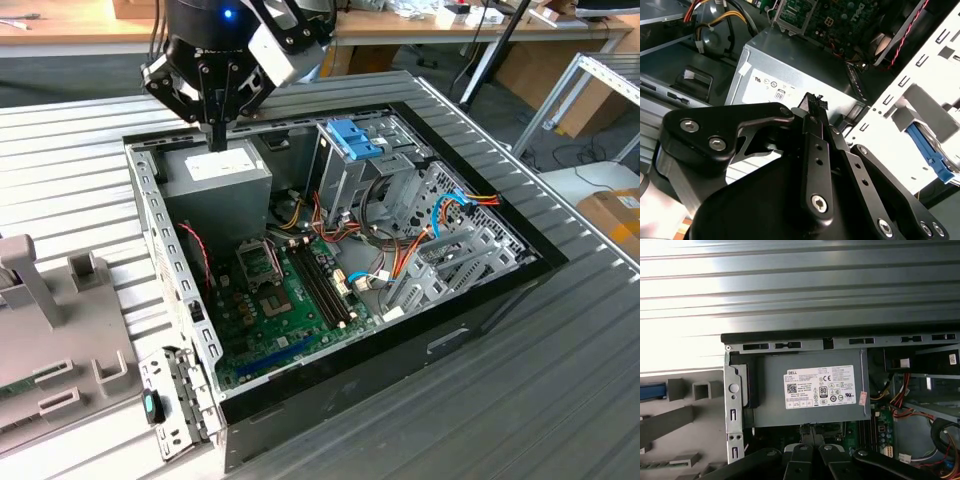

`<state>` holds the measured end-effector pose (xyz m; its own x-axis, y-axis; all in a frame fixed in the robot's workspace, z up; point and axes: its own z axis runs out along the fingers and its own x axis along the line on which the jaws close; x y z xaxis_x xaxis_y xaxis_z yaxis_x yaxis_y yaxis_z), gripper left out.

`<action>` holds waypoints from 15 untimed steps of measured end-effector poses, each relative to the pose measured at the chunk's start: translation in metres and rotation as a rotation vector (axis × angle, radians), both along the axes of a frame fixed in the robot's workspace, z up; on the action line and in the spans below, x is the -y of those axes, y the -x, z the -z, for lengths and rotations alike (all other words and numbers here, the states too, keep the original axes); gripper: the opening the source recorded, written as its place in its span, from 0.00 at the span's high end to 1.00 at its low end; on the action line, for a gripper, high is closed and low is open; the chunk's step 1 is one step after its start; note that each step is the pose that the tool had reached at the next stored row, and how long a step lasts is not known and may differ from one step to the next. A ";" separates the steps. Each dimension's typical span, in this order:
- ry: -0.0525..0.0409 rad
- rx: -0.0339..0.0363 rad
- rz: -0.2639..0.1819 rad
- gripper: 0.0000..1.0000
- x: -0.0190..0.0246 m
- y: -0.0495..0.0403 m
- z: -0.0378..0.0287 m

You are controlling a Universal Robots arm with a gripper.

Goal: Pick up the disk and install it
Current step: 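Reach for the disk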

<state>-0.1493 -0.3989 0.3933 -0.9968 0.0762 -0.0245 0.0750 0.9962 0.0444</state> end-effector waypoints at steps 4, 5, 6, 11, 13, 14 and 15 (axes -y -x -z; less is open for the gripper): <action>0.0000 0.0000 0.000 0.89 0.0000 0.0014 0.0000; 0.0000 0.0000 0.000 0.89 0.0000 0.0028 0.0000; 0.0000 0.0000 0.000 0.89 0.0000 0.0040 0.0000; 0.0000 0.0000 0.000 0.89 0.0000 0.0083 0.0000; 0.0001 0.0000 0.000 0.89 0.0000 0.0105 0.0000; 0.0001 -0.0001 0.000 0.89 0.0000 0.0106 -0.0001; 0.0000 0.0000 0.000 0.89 0.0000 0.0106 0.0000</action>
